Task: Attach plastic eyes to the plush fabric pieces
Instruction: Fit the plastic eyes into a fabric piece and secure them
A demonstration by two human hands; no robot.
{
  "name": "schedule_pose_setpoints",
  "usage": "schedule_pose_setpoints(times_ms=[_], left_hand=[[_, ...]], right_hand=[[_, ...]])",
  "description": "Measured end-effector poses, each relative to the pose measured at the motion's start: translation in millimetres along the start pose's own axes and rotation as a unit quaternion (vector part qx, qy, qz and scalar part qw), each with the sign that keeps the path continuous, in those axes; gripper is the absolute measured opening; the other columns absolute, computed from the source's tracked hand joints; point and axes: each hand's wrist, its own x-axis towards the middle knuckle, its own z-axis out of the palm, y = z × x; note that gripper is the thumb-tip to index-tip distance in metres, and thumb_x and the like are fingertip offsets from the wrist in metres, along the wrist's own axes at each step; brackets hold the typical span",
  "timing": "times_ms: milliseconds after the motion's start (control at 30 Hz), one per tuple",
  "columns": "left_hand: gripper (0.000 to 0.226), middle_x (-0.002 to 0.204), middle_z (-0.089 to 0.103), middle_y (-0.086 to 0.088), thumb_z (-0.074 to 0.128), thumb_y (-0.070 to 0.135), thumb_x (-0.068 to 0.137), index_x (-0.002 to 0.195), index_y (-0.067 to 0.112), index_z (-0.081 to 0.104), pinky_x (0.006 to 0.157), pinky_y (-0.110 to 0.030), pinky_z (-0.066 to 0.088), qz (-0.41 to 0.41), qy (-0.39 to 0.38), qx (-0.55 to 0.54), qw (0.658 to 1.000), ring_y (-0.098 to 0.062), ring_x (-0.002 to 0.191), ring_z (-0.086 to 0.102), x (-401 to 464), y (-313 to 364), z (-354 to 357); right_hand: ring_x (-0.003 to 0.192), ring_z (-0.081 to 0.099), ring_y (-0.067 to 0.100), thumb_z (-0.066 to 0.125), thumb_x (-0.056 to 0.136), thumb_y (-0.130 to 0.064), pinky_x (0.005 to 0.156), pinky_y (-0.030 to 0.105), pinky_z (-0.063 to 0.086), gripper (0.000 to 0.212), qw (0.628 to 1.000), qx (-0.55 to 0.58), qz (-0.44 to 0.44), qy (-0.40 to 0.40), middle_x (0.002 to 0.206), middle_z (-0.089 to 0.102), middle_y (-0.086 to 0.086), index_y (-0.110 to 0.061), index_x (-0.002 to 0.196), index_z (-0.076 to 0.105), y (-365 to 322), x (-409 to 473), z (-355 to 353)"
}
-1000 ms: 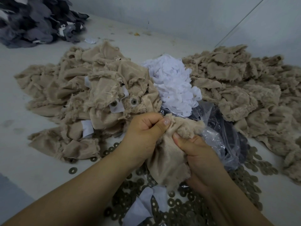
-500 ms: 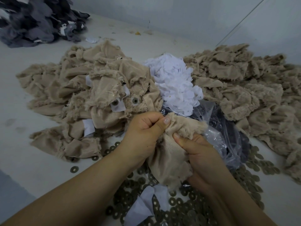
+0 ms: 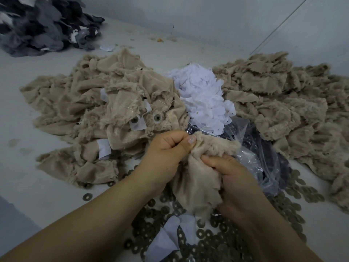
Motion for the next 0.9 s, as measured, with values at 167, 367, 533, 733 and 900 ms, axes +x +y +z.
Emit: schedule_pose_setpoints(times_ms=[167,367,533,733,900], left_hand=[[0.044,0.068,0.053,-0.016,0.059,0.029,0.090,0.072,-0.012,0.056,0.066,-0.033,0.044,-0.023,-0.014,-0.041,0.999,-0.025,0.065,0.046,-1,1,-3],[0.033,0.052,0.042,0.000,0.070,0.020,0.086,0.058,0.010,0.055,0.047,-0.019,0.033,-0.021,0.004,0.039,0.999,-0.009,0.048,0.036,2,7,-1],[0.035,0.050,0.043,-0.001,0.062,0.009,0.090,0.056,0.016,0.058,0.047,-0.019,0.033,0.012,-0.014,0.048,0.999,-0.010,0.047,0.037,-4,8,0],[0.035,0.050,0.042,0.008,0.060,0.003,0.090,0.057,0.002,0.052,0.049,-0.017,0.034,0.029,0.045,0.050,0.997,-0.005,0.049,0.036,-8,2,5],[0.034,0.053,0.048,0.005,0.065,0.028,0.084,0.060,0.006,0.056,0.047,-0.017,0.038,0.022,0.041,0.073,0.996,-0.004,0.051,0.043,-6,6,9]], right_hand=[[0.114,0.068,0.032,0.061,0.092,-0.028,0.102,0.047,0.050,0.035,0.999,-0.010,-0.038,-0.004,0.120,0.071,0.019,-0.004,0.114,0.073,0,1,2],[0.094,0.071,0.037,0.075,0.084,-0.031,0.088,0.046,0.056,0.030,0.981,-0.146,-0.100,0.083,0.100,0.075,0.020,-0.004,0.096,0.076,5,3,0],[0.105,0.070,0.037,0.070,0.089,-0.034,0.095,0.049,0.054,0.040,0.990,-0.073,-0.062,0.105,0.108,0.073,0.023,-0.001,0.111,0.071,1,3,-3],[0.103,0.071,0.035,0.064,0.087,-0.026,0.095,0.050,0.055,0.039,0.990,-0.033,-0.089,0.108,0.110,0.073,0.022,0.000,0.115,0.068,4,7,-1],[0.106,0.071,0.032,0.064,0.089,-0.025,0.095,0.049,0.054,0.034,0.983,-0.093,-0.139,0.077,0.111,0.074,0.017,-0.004,0.115,0.070,5,3,-3]])
